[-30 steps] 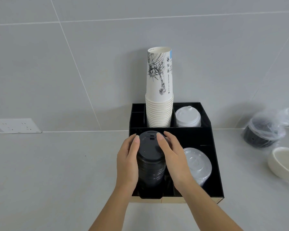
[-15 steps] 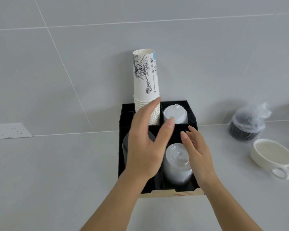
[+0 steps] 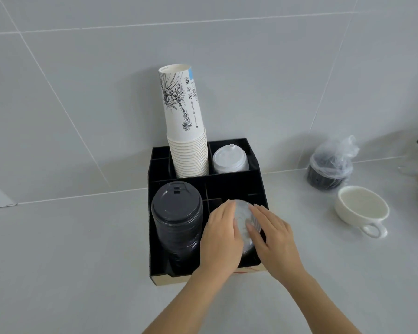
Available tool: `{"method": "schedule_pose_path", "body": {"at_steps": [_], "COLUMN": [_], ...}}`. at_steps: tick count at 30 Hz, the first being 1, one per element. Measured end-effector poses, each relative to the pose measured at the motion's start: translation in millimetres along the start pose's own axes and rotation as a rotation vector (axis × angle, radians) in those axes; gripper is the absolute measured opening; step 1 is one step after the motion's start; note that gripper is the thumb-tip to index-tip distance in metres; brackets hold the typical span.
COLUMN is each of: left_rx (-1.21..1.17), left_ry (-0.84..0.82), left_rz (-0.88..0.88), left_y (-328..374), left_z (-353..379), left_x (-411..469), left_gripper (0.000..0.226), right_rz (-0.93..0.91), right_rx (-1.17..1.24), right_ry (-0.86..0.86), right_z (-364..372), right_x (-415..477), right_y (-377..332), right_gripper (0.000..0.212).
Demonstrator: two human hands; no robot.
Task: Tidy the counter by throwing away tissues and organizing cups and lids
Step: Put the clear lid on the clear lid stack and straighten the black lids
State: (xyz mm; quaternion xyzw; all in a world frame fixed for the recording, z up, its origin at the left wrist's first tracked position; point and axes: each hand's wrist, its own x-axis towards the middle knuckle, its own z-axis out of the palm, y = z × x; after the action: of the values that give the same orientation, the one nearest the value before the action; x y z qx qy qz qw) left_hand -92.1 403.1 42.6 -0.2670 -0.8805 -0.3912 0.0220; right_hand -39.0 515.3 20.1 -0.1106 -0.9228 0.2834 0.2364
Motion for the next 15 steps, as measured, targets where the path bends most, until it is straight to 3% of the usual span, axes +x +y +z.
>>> {"method": "schedule_pose_path", "body": {"at_steps": [3, 8, 15], "left_rx": [0.170, 0.294, 0.433], "left_ry": [0.015, 0.058, -0.023], "left_rz": [0.018, 0.067, 0.122], "left_y": [-9, -15, -19], "left_z": [8, 12, 12], "left_x": [-2, -3, -4], "left_gripper": [0.054, 0.046, 0.046], "right_rz": [-0.054, -0.088, -0.077], "right_rx": [-0.045, -0.107, -0.160], "right_ry": [0.030, 0.041, 0.037], "right_z": [8, 12, 19], "right_x": [-2, 0, -3], "right_y": [2, 7, 14], "right_gripper": [0.056, 0.044, 0.042]}}
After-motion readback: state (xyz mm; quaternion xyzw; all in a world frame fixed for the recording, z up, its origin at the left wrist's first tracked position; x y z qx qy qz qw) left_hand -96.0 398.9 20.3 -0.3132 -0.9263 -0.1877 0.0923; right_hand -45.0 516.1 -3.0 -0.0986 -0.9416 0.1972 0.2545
